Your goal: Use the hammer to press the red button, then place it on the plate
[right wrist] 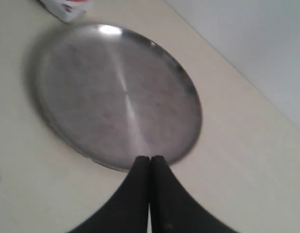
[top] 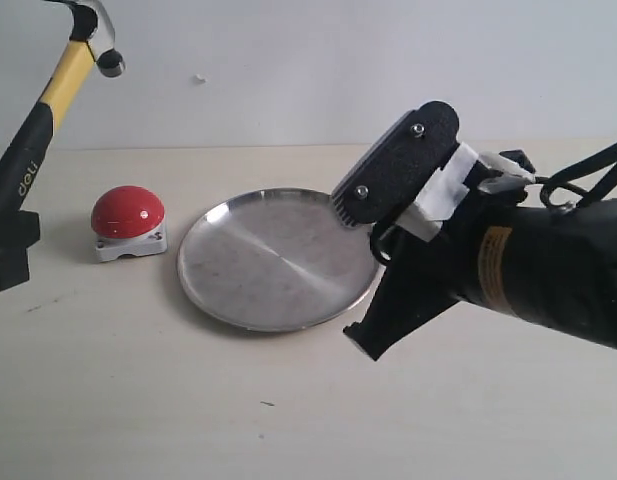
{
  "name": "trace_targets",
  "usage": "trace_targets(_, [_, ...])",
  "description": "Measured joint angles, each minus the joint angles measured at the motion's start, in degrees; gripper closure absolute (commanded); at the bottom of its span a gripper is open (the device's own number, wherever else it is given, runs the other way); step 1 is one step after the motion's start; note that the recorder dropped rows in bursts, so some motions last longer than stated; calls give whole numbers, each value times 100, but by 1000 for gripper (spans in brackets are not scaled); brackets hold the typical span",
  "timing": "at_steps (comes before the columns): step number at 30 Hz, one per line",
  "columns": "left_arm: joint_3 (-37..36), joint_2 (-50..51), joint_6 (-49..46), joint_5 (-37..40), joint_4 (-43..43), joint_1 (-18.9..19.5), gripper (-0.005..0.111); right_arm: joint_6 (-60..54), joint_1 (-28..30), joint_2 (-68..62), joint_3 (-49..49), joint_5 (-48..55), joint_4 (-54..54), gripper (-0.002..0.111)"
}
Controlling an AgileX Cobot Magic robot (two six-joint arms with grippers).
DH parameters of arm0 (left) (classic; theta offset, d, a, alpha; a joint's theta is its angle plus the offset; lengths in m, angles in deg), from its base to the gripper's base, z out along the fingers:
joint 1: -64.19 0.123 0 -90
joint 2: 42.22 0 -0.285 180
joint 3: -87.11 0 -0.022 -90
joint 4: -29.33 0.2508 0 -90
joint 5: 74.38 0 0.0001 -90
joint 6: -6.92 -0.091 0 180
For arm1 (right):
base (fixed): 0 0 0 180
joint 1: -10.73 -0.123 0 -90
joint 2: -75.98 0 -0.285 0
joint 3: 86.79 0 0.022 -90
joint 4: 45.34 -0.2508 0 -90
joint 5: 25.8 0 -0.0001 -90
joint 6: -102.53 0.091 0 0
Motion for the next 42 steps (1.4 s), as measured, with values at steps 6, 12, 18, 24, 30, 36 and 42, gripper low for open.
trace_targets(6, [-59,-62,0,84,0,0,107,-764,0,472,-58,-1650,-88,108])
trace_targets(12, [-135,-62,0,227,24,0,107,-970,0,780,-325,-3212,287,108])
trace_targets(18, [-148,-45,0,297,70,0,107,-1024,324,808,-616,-3227,408,108])
trace_targets(24, [-148,382,269,260,118,177,107,-964,531,808,-740,-2341,44,108])
trace_targets(30, [-148,1157,561,-241,69,864,107,-930,544,808,-784,-1739,-434,108])
trace_targets(36, [-148,1903,645,-965,57,1029,107,-928,544,797,-784,-1719,-493,108])
trace_targets(42, [-148,2462,254,-1474,-408,1029,107,-928,544,797,-784,-1719,-516,108])
